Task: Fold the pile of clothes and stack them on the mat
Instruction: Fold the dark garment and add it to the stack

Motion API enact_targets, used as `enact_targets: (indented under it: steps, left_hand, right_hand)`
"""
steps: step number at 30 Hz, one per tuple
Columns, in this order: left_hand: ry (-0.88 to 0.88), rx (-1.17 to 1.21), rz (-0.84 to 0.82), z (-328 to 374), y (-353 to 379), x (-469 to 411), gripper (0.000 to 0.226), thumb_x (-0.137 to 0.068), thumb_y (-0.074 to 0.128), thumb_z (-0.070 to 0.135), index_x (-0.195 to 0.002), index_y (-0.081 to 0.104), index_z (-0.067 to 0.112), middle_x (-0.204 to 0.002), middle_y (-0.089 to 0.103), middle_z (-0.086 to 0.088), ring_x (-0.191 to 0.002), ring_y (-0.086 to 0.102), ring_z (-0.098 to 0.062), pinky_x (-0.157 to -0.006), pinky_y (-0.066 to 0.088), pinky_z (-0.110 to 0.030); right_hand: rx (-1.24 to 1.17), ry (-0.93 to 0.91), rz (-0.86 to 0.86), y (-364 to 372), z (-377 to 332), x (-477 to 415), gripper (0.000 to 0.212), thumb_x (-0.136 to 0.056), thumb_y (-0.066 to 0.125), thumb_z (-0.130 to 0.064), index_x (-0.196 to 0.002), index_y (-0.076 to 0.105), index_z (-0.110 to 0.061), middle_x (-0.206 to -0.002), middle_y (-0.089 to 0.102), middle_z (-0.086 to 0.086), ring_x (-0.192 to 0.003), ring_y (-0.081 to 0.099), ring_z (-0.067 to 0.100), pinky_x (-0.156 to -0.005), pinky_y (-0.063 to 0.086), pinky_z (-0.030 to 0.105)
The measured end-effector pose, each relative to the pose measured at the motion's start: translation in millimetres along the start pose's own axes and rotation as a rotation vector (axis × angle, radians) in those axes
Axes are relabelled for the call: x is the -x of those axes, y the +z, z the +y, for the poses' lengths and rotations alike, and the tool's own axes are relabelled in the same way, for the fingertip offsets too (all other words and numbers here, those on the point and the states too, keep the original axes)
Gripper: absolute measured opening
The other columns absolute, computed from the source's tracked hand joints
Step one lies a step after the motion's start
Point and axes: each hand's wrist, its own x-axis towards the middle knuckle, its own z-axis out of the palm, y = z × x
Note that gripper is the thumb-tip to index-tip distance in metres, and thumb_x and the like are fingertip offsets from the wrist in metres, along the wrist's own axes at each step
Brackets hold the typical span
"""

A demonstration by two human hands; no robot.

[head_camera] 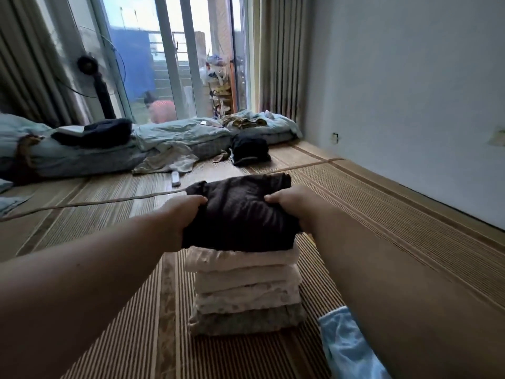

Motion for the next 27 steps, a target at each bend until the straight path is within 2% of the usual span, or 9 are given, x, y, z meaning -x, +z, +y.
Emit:
enact_targets:
  steps: [2, 4, 7, 10, 12, 15, 21, 24, 27]
  left_hand:
    - [0.019, -0.175, 0.114, -14.3, -0.3, -17.9, 0.032, -0.091, 0.057, 0.025, -0.112, 0.057, 0.001, -0.096, 0.066, -0.019, -0.074, 0.066, -0.03, -0.065, 0.057, -0.038]
    - [0.137, -0.499, 0.252, -27.3, 2.4, -28.3, 0.057, -0.088, 0.061, 0.029, -0.137, 0.041, 0.006, -0.122, 0.056, -0.02, -0.098, 0.059, -0.032, -0.081, 0.048, -0.034]
    - [0.502, -0.849, 0.272, -39.5, 0.8, -39.2, 0.058, -0.089, 0.058, 0.031, -0.143, 0.036, 0.032, -0.148, 0.033, -0.011, -0.132, 0.036, -0.03, -0.106, 0.033, -0.04]
    - [0.7, -1.059, 0.177, -39.6, -0.4, -48.7, 0.033, -0.094, 0.05, 0.036, -0.124, 0.057, 0.043, -0.149, 0.038, 0.005, -0.14, 0.025, -0.023, -0.114, 0.025, -0.046]
    - [0.636, -1.15, 0.076, -38.9, 2.0, -50.0, 0.031, -0.096, 0.043, 0.038, -0.122, 0.061, 0.038, -0.141, 0.049, 0.006, -0.133, 0.037, -0.021, -0.109, 0.032, -0.038]
    - [0.495, -1.078, -0.095, -51.6, 6.2, -45.4, 0.035, -0.096, 0.046, 0.037, -0.128, 0.057, 0.03, -0.134, 0.056, -0.003, -0.12, 0.052, -0.023, -0.097, 0.044, -0.03]
    - [0.501, -1.099, -0.145, -79.2, 7.1, -27.1, 0.051, -0.094, 0.047, 0.043, -0.143, 0.039, 0.032, -0.15, 0.039, 0.0, -0.137, 0.035, -0.02, -0.112, 0.031, -0.033]
    - [0.478, -1.116, -0.186, -71.7, 1.0, -14.2, 0.058, -0.093, 0.049, 0.046, -0.147, 0.032, 0.032, -0.156, 0.028, 0.001, -0.143, 0.025, -0.021, -0.115, 0.025, -0.034]
    - [0.462, -1.113, -0.193, -58.7, -9.8, 1.2, 0.068, -0.091, 0.054, 0.048, -0.15, 0.024, 0.033, -0.16, 0.015, 0.0, -0.146, 0.014, -0.023, -0.117, 0.019, -0.038]
  right_hand:
    - [0.32, -0.03, 0.07, 11.6, 9.9, -20.3, 0.056, -0.082, 0.071, -0.03, -0.126, 0.052, -0.002, -0.114, 0.064, 0.012, -0.106, 0.062, 0.03, -0.092, 0.05, 0.036]
    - [0.63, -0.121, 0.203, 18.9, 19.8, -26.1, 0.072, -0.083, 0.066, -0.041, -0.141, 0.033, -0.013, -0.128, 0.055, 0.012, -0.117, 0.053, 0.032, -0.096, 0.044, 0.041]
    - [0.818, -0.497, 0.307, 31.7, 27.4, -19.1, 0.048, -0.087, 0.057, -0.046, -0.132, 0.05, -0.031, -0.125, 0.059, 0.003, -0.117, 0.054, 0.026, -0.1, 0.039, 0.044]
    - [0.992, -0.458, 0.054, 43.7, 25.9, -15.8, 0.038, -0.09, 0.045, -0.056, -0.115, 0.064, -0.034, -0.119, 0.065, -0.005, -0.119, 0.053, 0.02, -0.108, 0.024, 0.053]
    - [1.049, -0.327, -0.056, 46.8, 28.0, -20.9, 0.046, -0.089, 0.044, -0.06, -0.125, 0.057, -0.035, -0.128, 0.06, -0.003, -0.123, 0.051, 0.022, -0.108, 0.028, 0.052]
    - [1.03, -0.181, -0.154, 46.3, 39.9, -29.8, 0.063, -0.082, 0.055, -0.064, -0.138, 0.045, -0.034, -0.136, 0.055, -0.001, -0.124, 0.05, 0.022, -0.104, 0.039, 0.04]
    - [1.048, -0.06, -0.3, 35.6, 38.0, -19.1, 0.07, -0.077, 0.069, -0.053, -0.138, 0.043, -0.032, -0.13, 0.057, -0.001, -0.113, 0.056, 0.016, -0.085, 0.044, 0.024]
    - [1.057, -0.061, -0.271, 37.1, 26.4, -7.9, 0.069, -0.075, 0.072, -0.051, -0.136, 0.045, -0.032, -0.131, 0.056, -0.001, -0.115, 0.055, 0.017, -0.092, 0.045, 0.028]
    - [1.068, -0.11, -0.181, 44.7, 16.4, 2.3, 0.077, -0.072, 0.069, -0.057, -0.139, 0.04, -0.034, -0.137, 0.051, -0.001, -0.123, 0.05, 0.021, -0.106, 0.037, 0.046]
